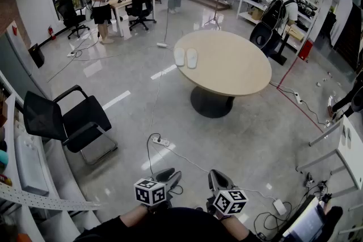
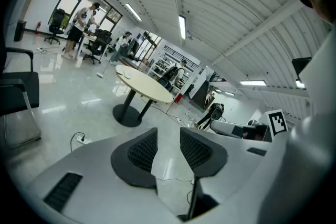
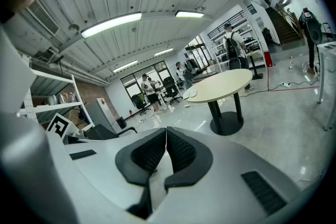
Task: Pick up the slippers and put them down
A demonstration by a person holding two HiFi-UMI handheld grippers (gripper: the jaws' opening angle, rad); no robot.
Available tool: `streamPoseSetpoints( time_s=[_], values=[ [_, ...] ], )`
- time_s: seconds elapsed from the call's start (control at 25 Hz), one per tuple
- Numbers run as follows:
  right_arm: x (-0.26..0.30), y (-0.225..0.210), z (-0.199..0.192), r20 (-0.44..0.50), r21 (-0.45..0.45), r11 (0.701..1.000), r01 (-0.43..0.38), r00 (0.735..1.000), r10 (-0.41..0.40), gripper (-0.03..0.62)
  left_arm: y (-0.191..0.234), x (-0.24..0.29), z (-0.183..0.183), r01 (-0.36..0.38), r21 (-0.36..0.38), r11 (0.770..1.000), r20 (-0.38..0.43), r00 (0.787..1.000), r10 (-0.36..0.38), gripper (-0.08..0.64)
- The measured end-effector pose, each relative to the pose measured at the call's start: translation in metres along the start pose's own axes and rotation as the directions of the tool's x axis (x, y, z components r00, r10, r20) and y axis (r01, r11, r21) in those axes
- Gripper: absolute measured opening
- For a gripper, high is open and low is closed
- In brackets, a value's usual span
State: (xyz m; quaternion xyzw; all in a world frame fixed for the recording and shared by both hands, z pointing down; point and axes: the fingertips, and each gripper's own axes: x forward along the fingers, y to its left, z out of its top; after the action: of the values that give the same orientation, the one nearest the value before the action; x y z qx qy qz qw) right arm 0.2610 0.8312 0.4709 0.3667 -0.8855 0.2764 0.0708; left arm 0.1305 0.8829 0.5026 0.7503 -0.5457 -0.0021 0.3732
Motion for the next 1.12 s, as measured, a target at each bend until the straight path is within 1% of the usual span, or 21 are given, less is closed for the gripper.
streamPoseSetpoints(
  time_s=[0.16,0.44,0.68,1.12],
  values=[
    [-0.002,-0.009,-0.004,0.003,0.0,1.0,0.001,1.0,-0.001,0.015,-0.003,0.007,-0.006,0.002,0.001,1.0,0.001,1.0,-0.002,0.15],
    [0.0,-0.009,-0.006,-0.002,0.002,1.0,-0.004,1.0,0.004,0.015,-0.001,0.006,-0.006,-0.004,-0.002,1.0,0.002,1.0,0.004,0.15],
    [0.0,-0.011,-0.002,0.027,0.016,1.0,-0.005,1.0,0.004,0.015,0.0,0.006,-0.007,-0.011,-0.004,1.0,0.008,1.0,0.011,0.15],
    [0.01,0.01,0.003,0.019,0.003,1.0,-0.001,1.0,0.001,0.015,0.012,-0.012,0.005,-0.006,-0.023,1.0,0.032,0.999,0.007,0.15]
  ],
)
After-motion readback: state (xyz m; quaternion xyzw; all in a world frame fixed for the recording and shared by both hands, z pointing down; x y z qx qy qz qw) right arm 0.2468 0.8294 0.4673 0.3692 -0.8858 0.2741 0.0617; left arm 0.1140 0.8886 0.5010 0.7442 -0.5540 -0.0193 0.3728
